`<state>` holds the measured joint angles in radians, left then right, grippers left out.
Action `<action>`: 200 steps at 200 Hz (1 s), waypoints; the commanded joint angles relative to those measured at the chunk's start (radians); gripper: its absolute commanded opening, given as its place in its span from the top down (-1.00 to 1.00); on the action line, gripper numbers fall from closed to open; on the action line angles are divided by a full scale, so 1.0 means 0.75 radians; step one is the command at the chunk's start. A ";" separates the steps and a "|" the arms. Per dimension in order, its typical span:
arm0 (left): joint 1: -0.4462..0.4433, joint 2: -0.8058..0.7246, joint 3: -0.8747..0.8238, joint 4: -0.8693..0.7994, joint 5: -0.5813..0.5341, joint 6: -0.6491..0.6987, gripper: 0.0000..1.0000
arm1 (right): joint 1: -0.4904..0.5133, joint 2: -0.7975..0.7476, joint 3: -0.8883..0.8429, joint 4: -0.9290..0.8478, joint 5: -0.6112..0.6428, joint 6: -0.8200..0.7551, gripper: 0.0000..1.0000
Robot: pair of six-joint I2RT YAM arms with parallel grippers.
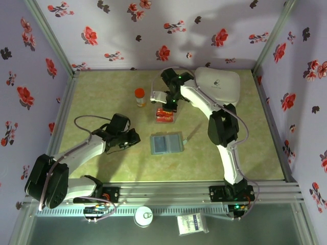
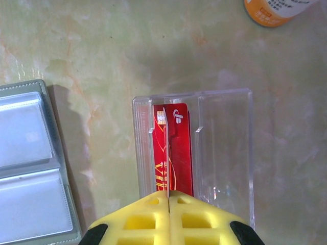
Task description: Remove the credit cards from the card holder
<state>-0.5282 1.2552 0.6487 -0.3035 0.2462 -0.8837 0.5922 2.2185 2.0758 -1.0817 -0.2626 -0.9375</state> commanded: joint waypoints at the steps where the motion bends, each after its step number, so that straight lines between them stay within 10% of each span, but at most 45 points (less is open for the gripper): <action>1: 0.015 0.003 -0.002 -0.034 0.007 0.034 0.81 | -0.017 0.057 0.061 -0.095 -0.026 -0.058 1.00; 116: 0.023 0.102 0.052 -0.004 0.038 0.030 0.81 | -0.043 -0.005 -0.026 0.069 -0.013 0.055 0.61; 200: -0.014 0.135 0.047 0.101 0.113 -0.035 0.82 | -0.039 -0.405 -0.577 0.626 0.025 0.625 0.67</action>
<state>-0.5228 1.3354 0.6621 -0.2588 0.3035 -0.8871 0.5629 1.9919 1.7496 -0.7788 -0.2615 -0.6739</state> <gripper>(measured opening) 0.092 0.184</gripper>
